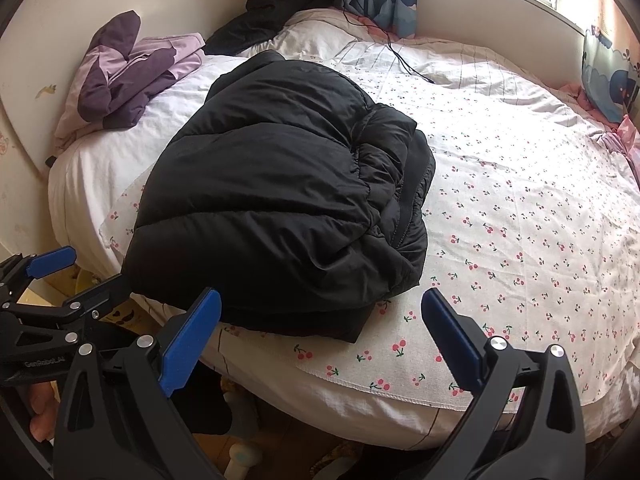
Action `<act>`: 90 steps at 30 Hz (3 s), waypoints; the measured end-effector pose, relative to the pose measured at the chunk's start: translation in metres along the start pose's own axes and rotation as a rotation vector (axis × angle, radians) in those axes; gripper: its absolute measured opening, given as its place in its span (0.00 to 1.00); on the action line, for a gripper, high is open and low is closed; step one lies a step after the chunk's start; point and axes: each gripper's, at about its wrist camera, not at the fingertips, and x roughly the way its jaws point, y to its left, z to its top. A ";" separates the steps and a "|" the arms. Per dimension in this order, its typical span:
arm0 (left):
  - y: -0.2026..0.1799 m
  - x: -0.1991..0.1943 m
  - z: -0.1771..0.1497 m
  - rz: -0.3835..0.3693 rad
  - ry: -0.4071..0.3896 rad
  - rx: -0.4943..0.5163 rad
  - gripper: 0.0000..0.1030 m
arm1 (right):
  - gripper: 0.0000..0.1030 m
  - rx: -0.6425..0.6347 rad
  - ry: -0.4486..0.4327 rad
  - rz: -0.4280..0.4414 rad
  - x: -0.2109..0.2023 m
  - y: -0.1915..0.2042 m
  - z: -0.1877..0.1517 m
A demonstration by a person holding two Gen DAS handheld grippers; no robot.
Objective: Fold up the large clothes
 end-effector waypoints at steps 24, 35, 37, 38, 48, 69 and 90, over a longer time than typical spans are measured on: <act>-0.004 0.006 0.000 0.096 -0.003 0.030 0.94 | 0.94 0.004 0.015 0.006 0.006 0.004 -0.003; -0.001 0.010 -0.001 0.061 0.016 0.017 0.94 | 0.94 0.001 0.025 0.009 0.010 0.006 -0.004; -0.001 0.010 -0.001 0.062 0.018 0.017 0.94 | 0.94 0.001 0.025 0.009 0.010 0.006 -0.005; -0.001 0.010 -0.001 0.063 0.019 0.018 0.94 | 0.94 0.001 0.025 0.009 0.010 0.006 -0.004; -0.002 0.007 -0.002 0.047 0.013 0.010 0.94 | 0.94 0.001 0.026 0.008 0.010 0.006 -0.005; 0.005 -0.004 -0.007 0.025 0.010 -0.008 0.94 | 0.94 -0.012 0.011 -0.003 -0.003 0.016 -0.008; 0.028 -0.027 -0.018 -0.160 -0.088 -0.129 0.94 | 0.94 -0.025 0.010 -0.004 -0.009 0.020 -0.010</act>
